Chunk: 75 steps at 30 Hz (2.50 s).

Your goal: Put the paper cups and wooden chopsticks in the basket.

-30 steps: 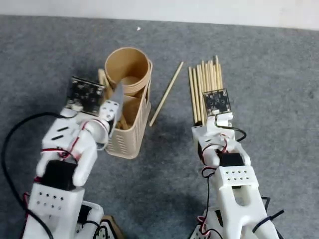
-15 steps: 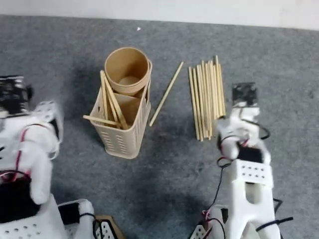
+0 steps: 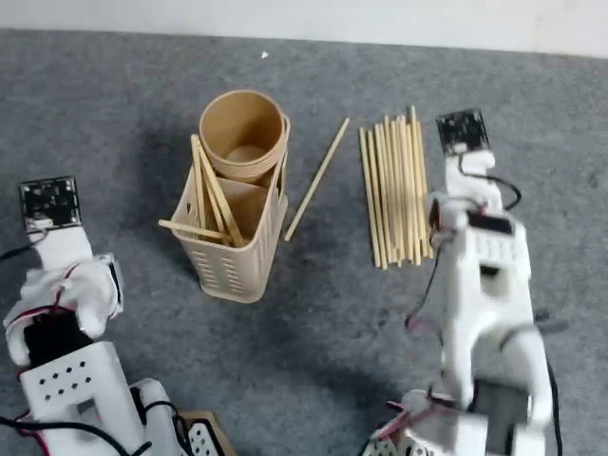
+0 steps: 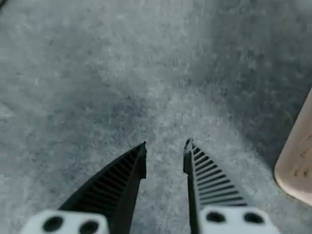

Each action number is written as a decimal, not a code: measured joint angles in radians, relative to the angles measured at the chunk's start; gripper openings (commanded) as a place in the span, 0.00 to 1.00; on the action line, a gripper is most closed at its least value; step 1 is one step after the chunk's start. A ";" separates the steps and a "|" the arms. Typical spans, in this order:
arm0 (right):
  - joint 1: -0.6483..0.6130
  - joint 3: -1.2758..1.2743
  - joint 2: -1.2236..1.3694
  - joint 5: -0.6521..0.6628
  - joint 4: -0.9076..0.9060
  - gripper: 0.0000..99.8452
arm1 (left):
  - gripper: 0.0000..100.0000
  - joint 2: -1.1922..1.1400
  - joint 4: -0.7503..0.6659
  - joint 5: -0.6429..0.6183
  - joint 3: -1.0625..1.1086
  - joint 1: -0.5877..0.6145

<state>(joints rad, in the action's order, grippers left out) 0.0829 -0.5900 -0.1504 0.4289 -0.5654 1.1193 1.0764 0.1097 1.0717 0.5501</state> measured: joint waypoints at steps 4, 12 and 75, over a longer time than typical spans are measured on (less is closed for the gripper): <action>0.000 0.183 0.282 0.000 0.000 0.08 | 0.15 0.000 -0.026 0.003 0.032 -0.002; 0.005 0.304 0.496 0.000 0.000 0.08 | 0.15 0.000 -0.031 0.003 0.035 0.000; -0.394 0.261 -0.582 -0.364 -0.212 0.01 | 0.15 0.000 -0.040 0.003 0.035 -0.002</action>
<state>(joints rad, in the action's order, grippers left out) -0.3115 -0.3291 -0.7319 0.0652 -0.7772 1.1193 1.0365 0.1128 1.1070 0.5485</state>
